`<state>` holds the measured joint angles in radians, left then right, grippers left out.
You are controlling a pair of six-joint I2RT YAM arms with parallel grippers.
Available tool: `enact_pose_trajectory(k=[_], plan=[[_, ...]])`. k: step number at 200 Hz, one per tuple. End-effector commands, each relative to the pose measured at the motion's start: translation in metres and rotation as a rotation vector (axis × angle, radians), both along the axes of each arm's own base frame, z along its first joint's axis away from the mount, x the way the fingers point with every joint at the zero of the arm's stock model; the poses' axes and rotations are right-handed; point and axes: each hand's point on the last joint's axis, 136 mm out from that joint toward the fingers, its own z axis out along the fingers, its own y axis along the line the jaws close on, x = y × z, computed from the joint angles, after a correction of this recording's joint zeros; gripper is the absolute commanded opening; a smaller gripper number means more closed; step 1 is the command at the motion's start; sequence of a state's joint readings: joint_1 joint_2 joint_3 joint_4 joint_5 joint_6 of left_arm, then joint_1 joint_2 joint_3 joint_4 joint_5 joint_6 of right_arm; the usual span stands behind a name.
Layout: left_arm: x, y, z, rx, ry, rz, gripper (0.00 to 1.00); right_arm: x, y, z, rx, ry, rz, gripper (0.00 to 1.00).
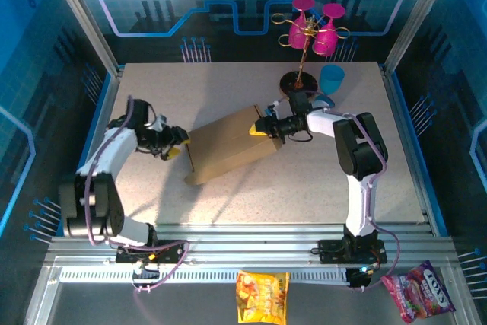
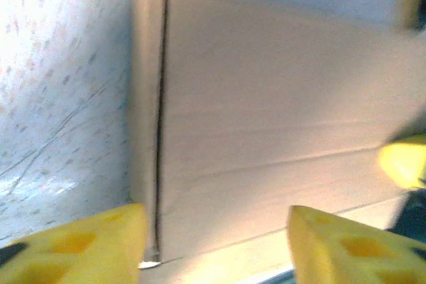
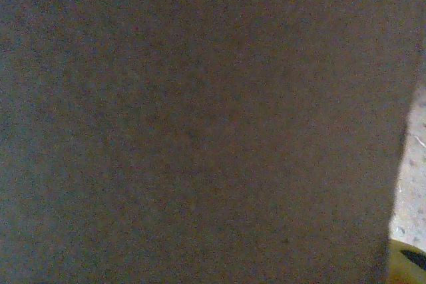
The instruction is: Fold the paper box
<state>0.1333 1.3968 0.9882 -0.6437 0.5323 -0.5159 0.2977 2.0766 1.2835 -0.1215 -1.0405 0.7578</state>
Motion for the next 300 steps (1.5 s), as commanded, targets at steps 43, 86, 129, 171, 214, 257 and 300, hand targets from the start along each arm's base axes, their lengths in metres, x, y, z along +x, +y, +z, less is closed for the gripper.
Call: enact_pose_trajectory(k=[43, 86, 129, 171, 214, 257, 300], plan=[[0.017, 0.013, 0.02, -0.28, 0.024, 0.241, 0.73, 0.018, -0.017, 0.061, 0.136, 0.225, -0.255, 0.45], [0.034, 0.006, 0.004, -0.437, 0.051, 0.302, 0.89, 0.009, -0.014, 0.08, 0.164, 0.378, -0.256, 0.44], [0.05, 0.007, -0.005, -0.482, 0.065, 0.32, 0.89, -0.012, -0.019, 0.081, 0.084, 0.443, -0.232, 0.43], [0.049, -0.02, -0.011, -0.554, 0.103, 0.235, 0.9, -0.022, -0.02, 0.086, 0.077, 0.477, -0.234, 0.42], [0.034, -0.04, -0.033, -0.616, 0.211, 0.218, 0.89, -0.024, -0.021, 0.084, 0.09, 0.502, -0.244, 0.41], [0.047, -0.052, -0.024, -0.72, 0.2, 0.255, 0.88, -0.028, -0.021, 0.076, 0.087, 0.524, -0.246, 0.41], [0.045, -0.065, -0.025, -0.793, 0.21, 0.286, 0.82, -0.023, -0.022, 0.068, 0.107, 0.537, -0.267, 0.4]])
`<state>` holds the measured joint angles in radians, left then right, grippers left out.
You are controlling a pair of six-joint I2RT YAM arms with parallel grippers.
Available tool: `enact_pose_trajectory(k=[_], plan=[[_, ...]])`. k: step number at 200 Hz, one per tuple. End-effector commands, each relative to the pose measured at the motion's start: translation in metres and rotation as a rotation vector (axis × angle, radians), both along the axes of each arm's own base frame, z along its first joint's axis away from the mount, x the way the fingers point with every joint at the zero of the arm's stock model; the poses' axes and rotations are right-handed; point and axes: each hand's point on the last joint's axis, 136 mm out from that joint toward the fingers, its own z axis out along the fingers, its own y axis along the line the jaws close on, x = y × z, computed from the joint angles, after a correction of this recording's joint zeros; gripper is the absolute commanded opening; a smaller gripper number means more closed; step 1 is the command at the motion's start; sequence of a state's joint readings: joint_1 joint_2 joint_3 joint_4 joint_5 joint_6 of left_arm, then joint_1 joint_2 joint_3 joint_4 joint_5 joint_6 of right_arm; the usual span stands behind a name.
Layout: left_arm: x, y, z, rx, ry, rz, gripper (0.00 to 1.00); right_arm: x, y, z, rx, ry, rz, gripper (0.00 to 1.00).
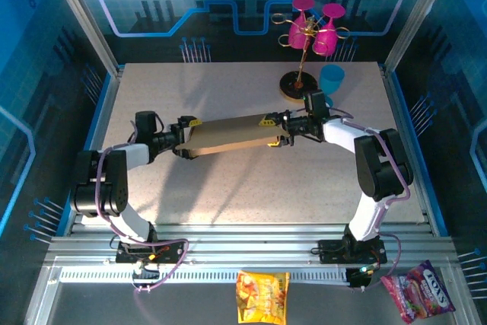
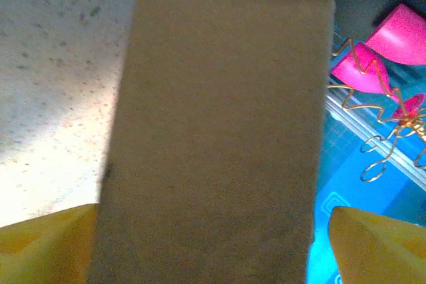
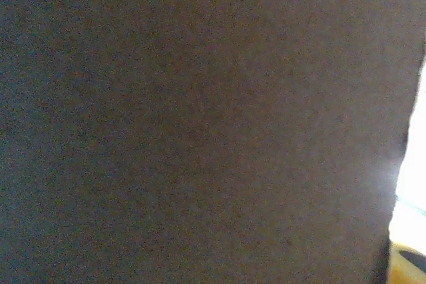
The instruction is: Fold the paper box
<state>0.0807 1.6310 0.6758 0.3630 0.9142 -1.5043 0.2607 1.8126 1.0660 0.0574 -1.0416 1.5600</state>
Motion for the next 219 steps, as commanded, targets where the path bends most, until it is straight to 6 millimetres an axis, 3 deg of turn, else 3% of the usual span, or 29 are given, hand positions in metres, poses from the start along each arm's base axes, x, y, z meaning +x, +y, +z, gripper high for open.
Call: enact_pose_trajectory(k=[1, 42, 70, 95, 122, 153, 200, 219], plan=[[0.001, -0.006, 0.005, -0.082, 0.003, 0.025, 0.82, -0.001, 0.001, 0.012, 0.047, -0.014, 0.012, 0.4], [-0.004, -0.013, 0.006, -0.121, 0.02, 0.044, 0.68, 0.003, 0.0, 0.002, 0.064, 0.005, -0.011, 0.39], [-0.007, -0.015, 0.007, -0.132, 0.037, 0.067, 0.41, 0.006, 0.0, -0.002, 0.069, 0.004, -0.02, 0.4], [-0.011, -0.013, 0.007, -0.136, 0.083, 0.101, 0.15, 0.008, -0.003, -0.002, 0.06, -0.007, -0.031, 0.52], [-0.019, -0.011, 0.002, -0.123, 0.155, 0.13, 0.09, 0.004, -0.017, 0.001, -0.006, -0.037, -0.04, 0.69], [-0.029, -0.004, -0.005, -0.127, 0.28, 0.209, 0.06, 0.0, -0.045, 0.03, -0.131, -0.188, -0.05, 0.8], [-0.043, -0.001, -0.01, -0.127, 0.459, 0.263, 0.05, -0.016, -0.089, 0.069, -0.316, -0.34, -0.039, 0.83], [-0.047, -0.004, -0.009, -0.15, 0.526, 0.256, 0.06, -0.015, -0.107, 0.08, -0.414, -0.45, -0.039, 0.79]])
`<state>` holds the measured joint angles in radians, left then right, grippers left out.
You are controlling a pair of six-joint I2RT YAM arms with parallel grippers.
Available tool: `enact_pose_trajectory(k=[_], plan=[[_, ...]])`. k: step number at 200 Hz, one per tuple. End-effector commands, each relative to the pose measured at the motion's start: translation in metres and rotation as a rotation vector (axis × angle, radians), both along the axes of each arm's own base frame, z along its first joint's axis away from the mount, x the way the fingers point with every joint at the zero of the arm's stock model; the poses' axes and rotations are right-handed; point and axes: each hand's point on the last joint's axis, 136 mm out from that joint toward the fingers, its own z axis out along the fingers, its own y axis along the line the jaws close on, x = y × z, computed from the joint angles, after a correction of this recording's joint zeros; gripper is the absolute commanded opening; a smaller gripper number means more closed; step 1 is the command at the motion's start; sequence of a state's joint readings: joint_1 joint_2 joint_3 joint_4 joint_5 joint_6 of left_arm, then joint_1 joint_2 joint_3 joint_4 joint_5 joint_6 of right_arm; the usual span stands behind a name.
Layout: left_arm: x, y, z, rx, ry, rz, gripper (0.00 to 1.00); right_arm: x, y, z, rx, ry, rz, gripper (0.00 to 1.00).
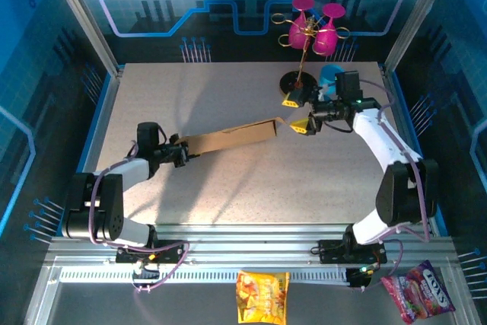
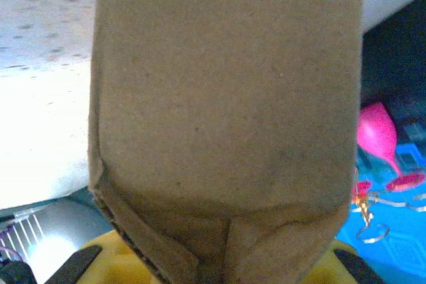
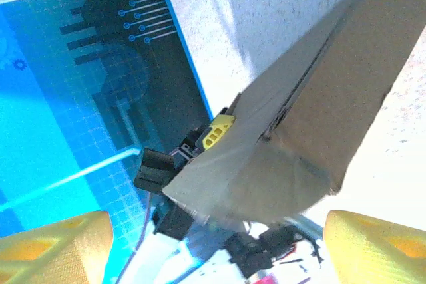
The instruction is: Fold the paper box
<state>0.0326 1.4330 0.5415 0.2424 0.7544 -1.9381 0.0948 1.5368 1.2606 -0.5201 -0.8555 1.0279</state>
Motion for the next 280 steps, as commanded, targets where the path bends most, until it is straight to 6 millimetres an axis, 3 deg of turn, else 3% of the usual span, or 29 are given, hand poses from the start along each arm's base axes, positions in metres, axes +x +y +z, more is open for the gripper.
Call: enact_pose_trajectory(k=[1, 24, 47, 63, 83, 122, 176, 207, 280], plan=[[-0.009, -0.002, 0.002, -0.043, 0.131, 0.013, 0.06, -0.019, -0.027, -0.008, -0.185, -0.041, 0.02, 0.79], [-0.016, -0.004, 0.004, -0.085, 0.219, 0.013, 0.09, -0.018, -0.039, 0.005, -0.467, -0.255, 0.097, 0.68], [-0.023, 0.002, 0.009, -0.067, 0.254, 0.015, 0.15, -0.019, -0.03, 0.012, -0.785, -0.539, 0.263, 0.61], [-0.028, 0.008, 0.011, -0.058, 0.267, 0.023, 0.18, -0.018, -0.016, 0.005, -0.888, -0.719, 0.374, 0.61], [-0.032, 0.011, 0.011, -0.055, 0.268, 0.022, 0.21, -0.014, -0.007, 0.002, -0.893, -0.83, 0.413, 0.65], [-0.037, 0.013, 0.005, -0.056, 0.265, 0.013, 0.35, -0.004, 0.009, -0.009, -0.882, -0.818, 0.525, 0.67], [-0.041, 0.017, 0.0, -0.057, 0.26, 0.011, 0.44, 0.005, 0.018, -0.021, -0.921, -0.763, 0.589, 0.66], [-0.038, 0.019, 0.004, -0.056, 0.25, 0.013, 0.57, 0.002, 0.023, -0.023, -0.946, -0.757, 0.625, 0.62], [-0.03, 0.022, 0.005, -0.059, 0.253, 0.022, 0.58, -0.001, 0.034, -0.021, -1.005, -0.804, 0.687, 0.55]])
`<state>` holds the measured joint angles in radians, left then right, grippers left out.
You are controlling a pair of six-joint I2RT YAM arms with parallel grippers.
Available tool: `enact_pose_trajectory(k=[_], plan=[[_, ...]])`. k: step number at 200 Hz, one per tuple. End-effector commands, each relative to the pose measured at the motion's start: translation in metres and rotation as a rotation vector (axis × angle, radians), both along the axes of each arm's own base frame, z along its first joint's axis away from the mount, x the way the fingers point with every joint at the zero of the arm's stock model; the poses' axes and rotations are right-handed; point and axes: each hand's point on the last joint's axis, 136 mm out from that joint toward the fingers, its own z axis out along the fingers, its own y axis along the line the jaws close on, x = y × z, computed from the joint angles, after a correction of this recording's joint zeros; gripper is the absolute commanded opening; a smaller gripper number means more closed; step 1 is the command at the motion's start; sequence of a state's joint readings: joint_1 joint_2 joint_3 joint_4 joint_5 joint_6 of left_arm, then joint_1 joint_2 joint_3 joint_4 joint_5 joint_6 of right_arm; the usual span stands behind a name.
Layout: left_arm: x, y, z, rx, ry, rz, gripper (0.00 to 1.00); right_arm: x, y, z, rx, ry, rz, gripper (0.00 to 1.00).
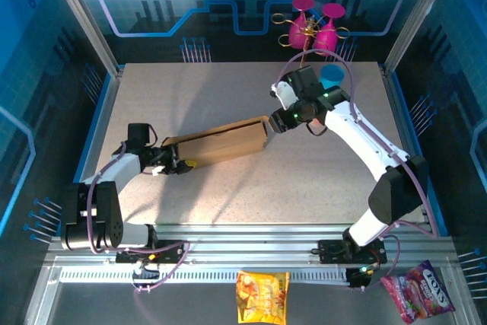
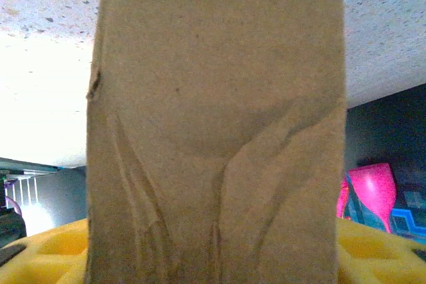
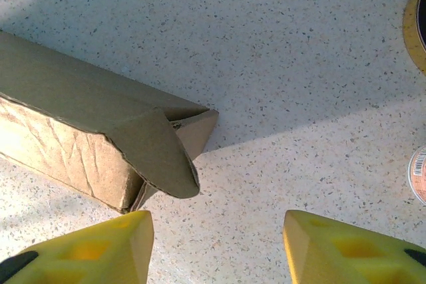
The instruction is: Fold the paper box
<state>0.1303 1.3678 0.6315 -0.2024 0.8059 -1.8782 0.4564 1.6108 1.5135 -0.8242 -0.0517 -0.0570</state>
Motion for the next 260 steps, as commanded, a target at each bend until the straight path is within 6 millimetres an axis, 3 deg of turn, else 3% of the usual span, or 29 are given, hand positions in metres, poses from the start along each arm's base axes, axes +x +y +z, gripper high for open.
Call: enact_pose_trajectory(k=[1, 30, 63, 86, 132, 156, 240, 250, 260], plan=[[0.0, 0.001, 0.004, -0.025, 0.011, -0.009, 0.58, 0.0, 0.005, 0.006, -0.035, -0.022, 0.032, 0.55], [0.0, 0.001, 0.004, -0.025, 0.015, -0.008, 0.58, 0.004, 0.015, 0.004, -0.052, -0.02, 0.063, 0.57], [0.001, 0.002, 0.003, -0.025, 0.018, -0.004, 0.58, 0.004, 0.025, 0.001, -0.074, -0.022, 0.096, 0.52], [0.002, 0.003, 0.004, -0.025, 0.017, -0.001, 0.58, 0.005, 0.027, 0.0, -0.083, -0.02, 0.098, 0.43], [0.006, 0.004, 0.005, -0.025, 0.016, -0.001, 0.58, 0.005, 0.029, 0.004, -0.079, -0.017, 0.085, 0.07], [0.007, 0.004, 0.004, -0.024, 0.019, 0.001, 0.58, 0.0, 0.032, 0.005, -0.073, 0.001, 0.078, 0.0], [0.008, 0.005, 0.002, -0.024, 0.024, 0.003, 0.56, -0.004, 0.034, 0.004, -0.061, 0.04, 0.04, 0.0], [0.008, 0.006, 0.002, -0.009, 0.005, -0.014, 0.56, -0.001, 0.032, 0.006, -0.052, 0.044, 0.029, 0.1], [0.008, 0.006, 0.002, -0.009, 0.005, -0.015, 0.56, 0.001, 0.032, 0.01, -0.034, 0.042, 0.021, 0.13]])
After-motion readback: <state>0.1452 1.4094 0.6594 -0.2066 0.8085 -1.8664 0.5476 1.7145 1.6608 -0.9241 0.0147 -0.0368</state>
